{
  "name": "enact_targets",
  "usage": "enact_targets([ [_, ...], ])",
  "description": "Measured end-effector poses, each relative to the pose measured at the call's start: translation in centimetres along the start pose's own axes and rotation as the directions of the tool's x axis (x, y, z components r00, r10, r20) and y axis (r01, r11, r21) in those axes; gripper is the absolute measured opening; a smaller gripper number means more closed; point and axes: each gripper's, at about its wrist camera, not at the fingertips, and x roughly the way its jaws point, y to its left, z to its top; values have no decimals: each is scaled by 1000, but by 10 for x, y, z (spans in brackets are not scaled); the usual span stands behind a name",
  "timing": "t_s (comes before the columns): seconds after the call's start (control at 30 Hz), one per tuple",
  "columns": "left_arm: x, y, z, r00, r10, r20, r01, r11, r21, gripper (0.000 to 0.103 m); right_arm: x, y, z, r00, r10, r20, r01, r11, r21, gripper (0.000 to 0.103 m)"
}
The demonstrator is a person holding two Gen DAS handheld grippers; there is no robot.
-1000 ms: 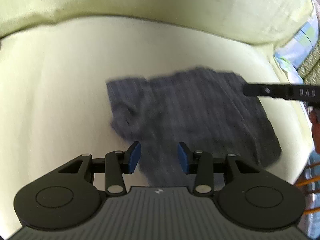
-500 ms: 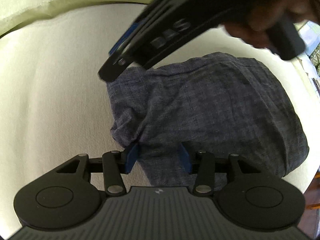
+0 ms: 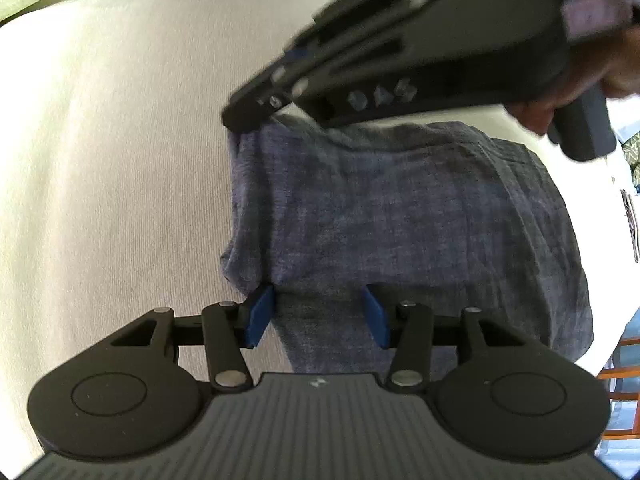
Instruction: Fold clothes
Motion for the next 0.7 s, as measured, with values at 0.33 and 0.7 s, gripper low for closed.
enact_targets([
  [0.33,-8,4,-8,999,34,-39,-36,997,-61,55,-25,-38,-20,965,-255,53,225,919,324,22],
  [0.7,-11,-8,42,998,31,61,-35,997,66,55,-77,-53,-102,993,-114,-33,118,929,352,36],
])
